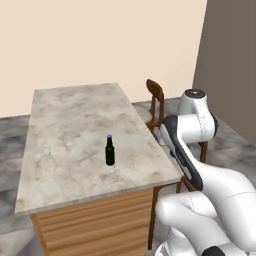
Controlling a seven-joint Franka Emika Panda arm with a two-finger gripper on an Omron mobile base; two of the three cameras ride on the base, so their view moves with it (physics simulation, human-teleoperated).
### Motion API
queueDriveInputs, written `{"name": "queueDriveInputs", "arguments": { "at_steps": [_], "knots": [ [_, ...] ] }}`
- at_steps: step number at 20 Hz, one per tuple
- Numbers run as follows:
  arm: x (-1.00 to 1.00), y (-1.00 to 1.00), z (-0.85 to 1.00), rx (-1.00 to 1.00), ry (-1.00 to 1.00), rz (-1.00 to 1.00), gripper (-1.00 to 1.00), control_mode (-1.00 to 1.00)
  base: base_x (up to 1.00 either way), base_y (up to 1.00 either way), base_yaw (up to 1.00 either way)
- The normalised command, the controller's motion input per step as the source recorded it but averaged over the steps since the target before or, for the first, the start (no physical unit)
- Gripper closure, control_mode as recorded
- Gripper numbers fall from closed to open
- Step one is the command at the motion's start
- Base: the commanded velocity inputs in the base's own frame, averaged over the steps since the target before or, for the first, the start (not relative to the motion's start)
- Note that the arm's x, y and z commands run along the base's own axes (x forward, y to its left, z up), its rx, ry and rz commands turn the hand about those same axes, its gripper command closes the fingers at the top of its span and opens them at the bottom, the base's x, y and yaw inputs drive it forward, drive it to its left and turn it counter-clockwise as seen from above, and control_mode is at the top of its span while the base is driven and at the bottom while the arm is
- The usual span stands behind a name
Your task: Move the drinks to the dining counter.
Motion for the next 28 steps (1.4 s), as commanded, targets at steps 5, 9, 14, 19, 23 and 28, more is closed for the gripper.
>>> {"name": "queueDriveInputs", "arguments": {
  "at_steps": [5,9,14,19,23,28],
  "knots": [
    [0.0,0.0,0.0,0.0,0.0,0.0,1.0,1.0,0.51,-0.01,0.04],
    [0.0,0.0,0.0,0.0,0.0,0.0,1.0,1.0,0.51,0.0,0.11],
    [0.0,0.0,0.0,0.0,0.0,0.0,1.0,1.0,0.49,0.0,0.1],
    [0.32,0.03,-0.31,0.0,0.02,0.07,1.0,-1.0,0.2,0.0,0.05],
    [0.45,0.03,-0.56,0.04,0.06,0.12,1.0,-1.0,0.0,0.0,0.0],
    [0.22,0.08,-0.54,0.01,0.03,0.02,1.0,-1.0,0.0,0.0,0.0]
  ]
}}
